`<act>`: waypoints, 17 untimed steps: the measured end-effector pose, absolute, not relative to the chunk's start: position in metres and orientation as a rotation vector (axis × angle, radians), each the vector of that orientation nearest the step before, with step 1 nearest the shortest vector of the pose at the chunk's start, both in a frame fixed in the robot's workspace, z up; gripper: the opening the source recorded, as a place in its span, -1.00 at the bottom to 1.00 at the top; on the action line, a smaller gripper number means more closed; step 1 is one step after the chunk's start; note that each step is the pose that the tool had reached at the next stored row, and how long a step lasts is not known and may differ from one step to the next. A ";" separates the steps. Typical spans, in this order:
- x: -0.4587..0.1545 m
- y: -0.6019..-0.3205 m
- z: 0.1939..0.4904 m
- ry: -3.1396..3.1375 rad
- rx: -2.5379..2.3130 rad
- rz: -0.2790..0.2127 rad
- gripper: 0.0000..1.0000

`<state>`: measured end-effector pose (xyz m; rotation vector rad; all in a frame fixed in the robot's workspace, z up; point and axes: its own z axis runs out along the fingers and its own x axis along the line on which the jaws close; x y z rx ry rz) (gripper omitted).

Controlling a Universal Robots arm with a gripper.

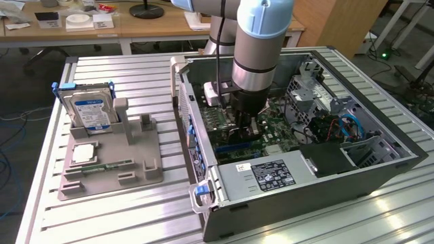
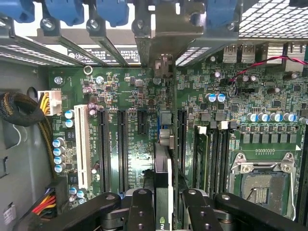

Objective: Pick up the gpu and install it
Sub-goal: 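Insert the gpu into the slot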

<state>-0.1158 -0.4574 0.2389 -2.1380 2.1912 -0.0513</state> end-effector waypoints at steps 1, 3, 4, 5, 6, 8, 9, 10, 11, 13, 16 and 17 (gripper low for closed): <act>-0.116 -0.458 0.239 2.192 -2.138 -0.051 -0.45; -0.116 -0.458 0.239 2.194 -2.135 -0.051 -0.45; -0.116 -0.458 0.239 2.195 -2.134 -0.051 -0.45; -0.116 -0.459 0.239 2.196 -2.134 -0.051 -0.45; -0.116 -0.459 0.239 2.196 -2.133 -0.052 -0.45; -0.116 -0.459 0.239 2.197 -2.133 -0.052 -0.45; -0.116 -0.459 0.239 2.197 -2.133 -0.052 -0.45; -0.116 -0.459 0.239 2.196 -2.133 -0.052 -0.45; -0.116 -0.459 0.239 2.196 -2.133 -0.052 -0.45; -0.116 -0.459 0.239 2.196 -2.133 -0.052 -0.45; -0.116 -0.459 0.239 2.197 -2.133 -0.052 -0.45; -0.116 -0.459 0.239 2.196 -2.133 -0.052 -0.45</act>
